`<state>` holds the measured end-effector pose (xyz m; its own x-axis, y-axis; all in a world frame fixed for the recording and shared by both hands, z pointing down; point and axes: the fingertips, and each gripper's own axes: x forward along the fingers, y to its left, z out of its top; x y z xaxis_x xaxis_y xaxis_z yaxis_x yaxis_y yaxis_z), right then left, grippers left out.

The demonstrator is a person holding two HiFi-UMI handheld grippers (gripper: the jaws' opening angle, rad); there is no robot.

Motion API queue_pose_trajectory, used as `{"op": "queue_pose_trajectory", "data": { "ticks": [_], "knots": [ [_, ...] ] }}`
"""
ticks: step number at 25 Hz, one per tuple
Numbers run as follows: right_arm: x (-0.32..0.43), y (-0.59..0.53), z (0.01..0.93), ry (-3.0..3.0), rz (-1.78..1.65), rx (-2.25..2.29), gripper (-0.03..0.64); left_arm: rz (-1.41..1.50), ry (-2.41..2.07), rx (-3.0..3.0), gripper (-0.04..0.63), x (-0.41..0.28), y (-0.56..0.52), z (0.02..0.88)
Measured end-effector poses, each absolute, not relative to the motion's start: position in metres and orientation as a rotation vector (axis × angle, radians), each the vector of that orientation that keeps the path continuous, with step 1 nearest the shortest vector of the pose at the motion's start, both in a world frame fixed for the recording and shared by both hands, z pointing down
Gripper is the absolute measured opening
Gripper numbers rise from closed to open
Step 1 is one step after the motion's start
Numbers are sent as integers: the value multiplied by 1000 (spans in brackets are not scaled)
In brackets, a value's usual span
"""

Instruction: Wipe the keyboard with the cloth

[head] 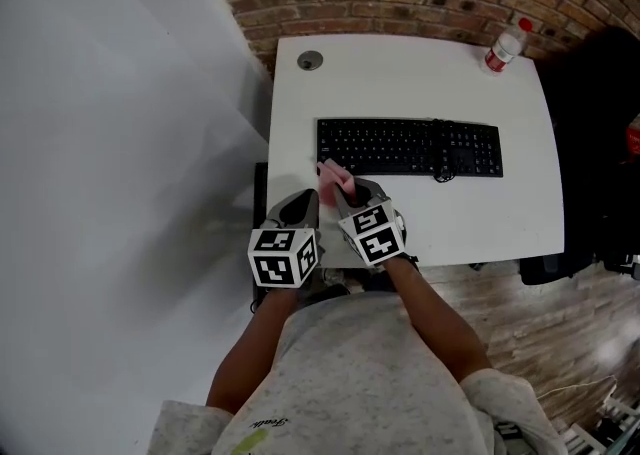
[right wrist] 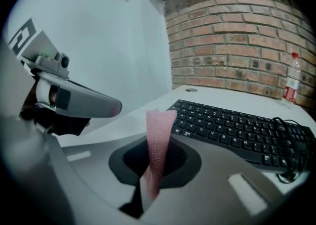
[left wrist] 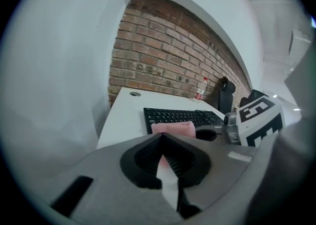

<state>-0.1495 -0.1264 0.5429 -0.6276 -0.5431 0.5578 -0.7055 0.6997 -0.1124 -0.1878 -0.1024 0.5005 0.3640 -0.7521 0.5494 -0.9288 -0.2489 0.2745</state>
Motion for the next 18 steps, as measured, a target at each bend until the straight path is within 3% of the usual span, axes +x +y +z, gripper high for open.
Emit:
{"op": "queue_pose_trajectory", "data": {
  "ticks": [18],
  "knots": [
    [-104, -113, 543, -2256, 455, 1226, 23, 434, -1209, 2241, -2, -154, -100, 499]
  ]
}}
